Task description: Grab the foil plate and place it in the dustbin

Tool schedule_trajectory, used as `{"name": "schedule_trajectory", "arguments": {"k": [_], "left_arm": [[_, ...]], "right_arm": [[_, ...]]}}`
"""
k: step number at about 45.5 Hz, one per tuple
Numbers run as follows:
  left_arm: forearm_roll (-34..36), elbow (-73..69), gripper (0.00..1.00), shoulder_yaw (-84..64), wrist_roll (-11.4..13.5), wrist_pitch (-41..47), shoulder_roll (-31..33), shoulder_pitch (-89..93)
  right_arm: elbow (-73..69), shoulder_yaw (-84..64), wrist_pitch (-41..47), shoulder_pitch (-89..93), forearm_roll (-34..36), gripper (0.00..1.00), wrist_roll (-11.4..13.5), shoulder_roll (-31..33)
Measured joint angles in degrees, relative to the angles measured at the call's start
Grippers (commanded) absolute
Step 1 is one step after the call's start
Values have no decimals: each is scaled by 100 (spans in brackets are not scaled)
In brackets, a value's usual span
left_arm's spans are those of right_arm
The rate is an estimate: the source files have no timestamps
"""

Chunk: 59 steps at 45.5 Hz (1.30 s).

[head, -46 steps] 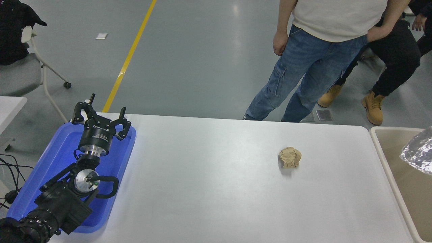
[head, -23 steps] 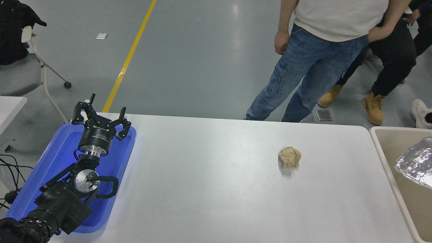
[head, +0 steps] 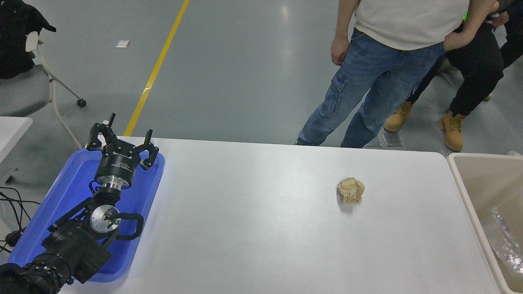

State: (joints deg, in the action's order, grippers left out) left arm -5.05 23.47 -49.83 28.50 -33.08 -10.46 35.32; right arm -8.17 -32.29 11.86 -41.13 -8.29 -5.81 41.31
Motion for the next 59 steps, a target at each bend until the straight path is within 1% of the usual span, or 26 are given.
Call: {"name": "schedule_trajectory", "arguments": {"k": [9,14,33,39,46,59], "left_arm": [[0,1,100,0,-2,1,1,3],[3,0,100,0,-2,1,0,3],[4,0,100,0,-2,0,0,1],[1,-2,100,0,1,-2,-2,1],[4,1,100,0,0,-3,1,0],[1,0,100,0,1,-2,0,0]], "right_arm": [[-101,-352,22,-809,-51,100,0,-177],[-153,-880,32,-1317,-63,100,1,-417],[-780,-1955,226,-3122,-81,100,3,-1471],[-1298,-2366,319,-3707,-84,100,2,-1812],[-2304,-2868,555,-4555,-83,100,2,-2106],[-3978,-3378,1199,-5781,-85,100,9,-2276]]}}
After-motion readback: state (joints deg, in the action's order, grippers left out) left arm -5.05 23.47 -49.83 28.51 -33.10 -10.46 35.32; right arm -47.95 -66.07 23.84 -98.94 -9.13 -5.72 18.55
